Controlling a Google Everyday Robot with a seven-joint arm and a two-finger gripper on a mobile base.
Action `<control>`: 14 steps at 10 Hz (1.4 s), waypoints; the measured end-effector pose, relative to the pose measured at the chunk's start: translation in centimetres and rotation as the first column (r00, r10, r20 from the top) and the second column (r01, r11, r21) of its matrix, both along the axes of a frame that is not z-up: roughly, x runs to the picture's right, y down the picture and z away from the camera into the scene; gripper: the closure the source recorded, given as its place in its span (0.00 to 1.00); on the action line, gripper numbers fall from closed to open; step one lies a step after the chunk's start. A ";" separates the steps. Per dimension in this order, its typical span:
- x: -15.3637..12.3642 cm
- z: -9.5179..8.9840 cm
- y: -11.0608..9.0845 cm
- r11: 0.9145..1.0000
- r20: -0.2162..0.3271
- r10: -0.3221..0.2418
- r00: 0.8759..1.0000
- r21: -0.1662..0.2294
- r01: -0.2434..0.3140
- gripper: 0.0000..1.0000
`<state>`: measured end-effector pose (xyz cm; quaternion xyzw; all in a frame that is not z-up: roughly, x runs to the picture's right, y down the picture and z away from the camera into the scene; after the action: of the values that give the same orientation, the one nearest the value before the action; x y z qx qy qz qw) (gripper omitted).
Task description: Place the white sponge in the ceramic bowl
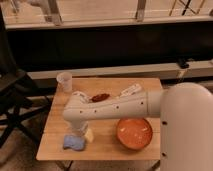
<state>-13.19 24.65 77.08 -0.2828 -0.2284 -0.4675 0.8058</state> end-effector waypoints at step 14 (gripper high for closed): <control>-1.0 1.1 1.7 0.999 0.027 -0.019 0.999 -0.050 0.021 0.20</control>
<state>-14.15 26.36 78.21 -0.2989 -0.2479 -0.4734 0.7906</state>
